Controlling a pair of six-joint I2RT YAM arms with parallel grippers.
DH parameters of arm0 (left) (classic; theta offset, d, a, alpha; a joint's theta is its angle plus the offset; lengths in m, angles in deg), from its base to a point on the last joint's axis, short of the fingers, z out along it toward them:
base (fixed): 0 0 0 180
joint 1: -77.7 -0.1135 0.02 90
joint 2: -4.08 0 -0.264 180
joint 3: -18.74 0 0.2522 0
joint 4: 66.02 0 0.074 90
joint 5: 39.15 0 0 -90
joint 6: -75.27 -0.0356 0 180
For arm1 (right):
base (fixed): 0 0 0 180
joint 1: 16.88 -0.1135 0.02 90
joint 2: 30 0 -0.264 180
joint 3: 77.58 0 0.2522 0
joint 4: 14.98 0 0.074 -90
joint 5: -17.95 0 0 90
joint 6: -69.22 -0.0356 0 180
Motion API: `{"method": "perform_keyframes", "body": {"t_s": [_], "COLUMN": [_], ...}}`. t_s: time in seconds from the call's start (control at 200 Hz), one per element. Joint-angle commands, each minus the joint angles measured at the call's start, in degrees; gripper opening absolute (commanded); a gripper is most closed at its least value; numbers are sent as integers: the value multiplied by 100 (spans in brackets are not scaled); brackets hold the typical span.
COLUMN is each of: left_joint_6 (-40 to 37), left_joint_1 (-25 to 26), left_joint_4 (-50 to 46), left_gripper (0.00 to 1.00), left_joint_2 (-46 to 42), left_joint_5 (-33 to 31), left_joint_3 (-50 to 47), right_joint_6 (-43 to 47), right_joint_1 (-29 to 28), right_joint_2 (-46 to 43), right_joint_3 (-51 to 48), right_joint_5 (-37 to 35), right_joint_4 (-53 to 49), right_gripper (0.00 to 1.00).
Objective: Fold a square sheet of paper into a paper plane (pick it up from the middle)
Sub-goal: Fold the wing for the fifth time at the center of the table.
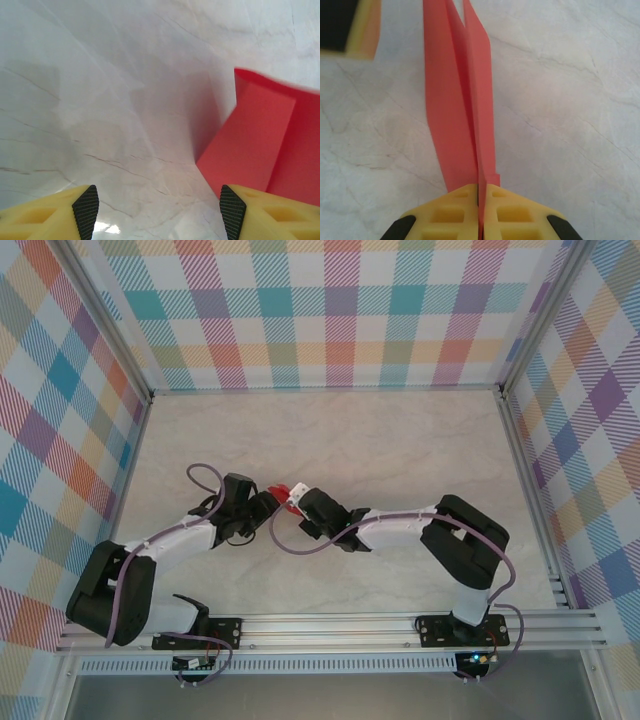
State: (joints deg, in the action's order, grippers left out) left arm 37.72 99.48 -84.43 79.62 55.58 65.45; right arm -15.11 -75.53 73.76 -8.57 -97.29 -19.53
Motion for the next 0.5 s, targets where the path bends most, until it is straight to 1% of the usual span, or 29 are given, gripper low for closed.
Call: {"method": "perform_keyframes", "body": {"t_s": [0.0,0.115,0.165,0.18,0.23,0.29,0.355,0.495], "left_joint_6": [-63,-50,-51,-46,-37,-34,-26,-11], "left_joint_1": [-169,-216,-218,-218,-218,-218,-219,-218], "left_joint_4": [-220,-123,113,188,300,342,320,306], "left_gripper": [67,65,58,57,50,45,42,41], "left_joint_2": [-265,-321,-307,-297,-255,-217,-198,-151], "left_joint_5": [-111,63,291,360,561,683,682,698], "left_joint_3": [-119,-227,-311,-337,-383,-416,-452,-475], "right_joint_6": [91,39,39,-133,-218,-283,-333,-385], "right_joint_1": [-103,-182,-194,-192,-196,-198,-195,-212], "right_joint_2": [81,83,71,58,-18,-106,-162,-108], "right_joint_3": [171,197,206,211,189,163,145,118], "right_joint_5": [-149,-85,-25,-7,90,221,376,622], "right_joint_4": [-146,-202,-234,-245,-237,-231,-235,-244], "right_gripper": [8,9,9,9,9,9,9,9]}}
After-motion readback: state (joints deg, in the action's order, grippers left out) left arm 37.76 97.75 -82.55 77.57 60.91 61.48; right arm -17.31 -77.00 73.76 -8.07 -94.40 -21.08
